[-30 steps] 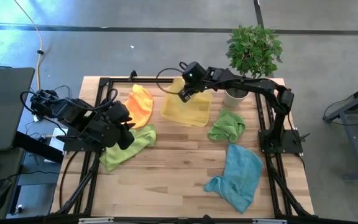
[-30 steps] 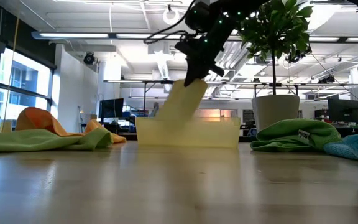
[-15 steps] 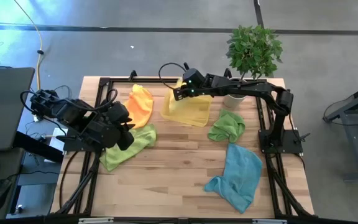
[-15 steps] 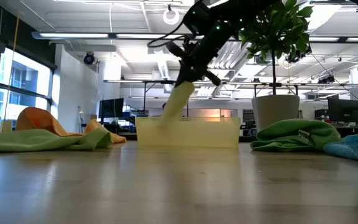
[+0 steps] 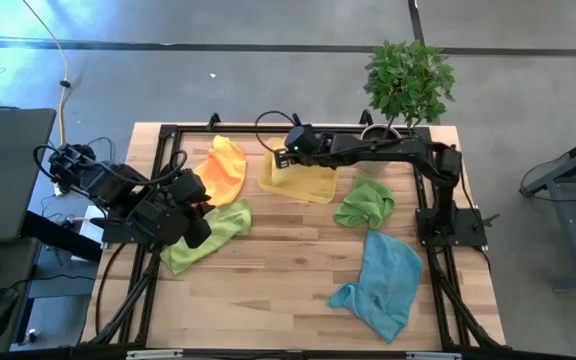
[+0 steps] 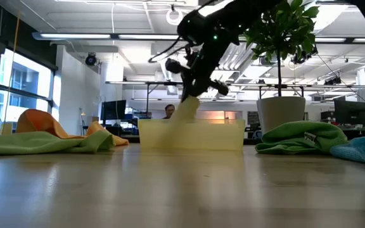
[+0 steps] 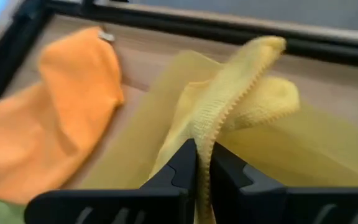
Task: Fold microfiber towels
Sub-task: Put the folded yellow microfiber towel into the yellow bin
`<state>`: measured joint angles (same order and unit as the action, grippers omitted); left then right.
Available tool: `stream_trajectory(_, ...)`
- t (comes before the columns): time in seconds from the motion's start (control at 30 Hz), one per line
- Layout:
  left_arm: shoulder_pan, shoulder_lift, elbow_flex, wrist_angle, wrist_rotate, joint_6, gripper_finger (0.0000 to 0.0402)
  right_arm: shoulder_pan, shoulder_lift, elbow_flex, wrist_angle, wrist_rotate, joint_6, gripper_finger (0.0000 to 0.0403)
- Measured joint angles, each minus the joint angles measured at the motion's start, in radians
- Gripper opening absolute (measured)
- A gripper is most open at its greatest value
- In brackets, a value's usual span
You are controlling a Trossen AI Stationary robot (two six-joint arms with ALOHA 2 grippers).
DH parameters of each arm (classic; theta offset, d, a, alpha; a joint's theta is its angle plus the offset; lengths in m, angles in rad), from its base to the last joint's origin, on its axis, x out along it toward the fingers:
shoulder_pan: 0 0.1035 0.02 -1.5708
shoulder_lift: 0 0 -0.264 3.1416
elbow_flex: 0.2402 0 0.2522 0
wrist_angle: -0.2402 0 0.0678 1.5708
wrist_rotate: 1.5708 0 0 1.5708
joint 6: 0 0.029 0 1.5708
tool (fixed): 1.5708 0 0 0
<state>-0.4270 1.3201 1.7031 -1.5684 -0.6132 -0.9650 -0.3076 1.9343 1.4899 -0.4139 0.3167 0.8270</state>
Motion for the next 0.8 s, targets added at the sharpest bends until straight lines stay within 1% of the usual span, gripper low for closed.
stream_trajectory(0.2,-0.013,0.000,0.000,-0.003,0.003,0.000,0.0101,0.008,0.032,0.000,-0.067,0.010,0.006,0.0020)
stream_trajectory(0.67,-0.023,0.000,0.000,-0.003,0.003,0.000,0.0101,0.021,0.032,0.000,-0.226,0.014,-0.046,0.0022)
stream_trajectory(0.73,-0.023,0.000,0.000,-0.003,0.003,0.000,0.0101,0.022,0.032,0.000,-0.226,0.013,-0.077,0.0028)
stream_trajectory(0.8,-0.023,0.000,0.000,-0.003,0.003,0.000,0.0101,0.025,0.032,0.000,-0.226,0.013,-0.087,0.0043)
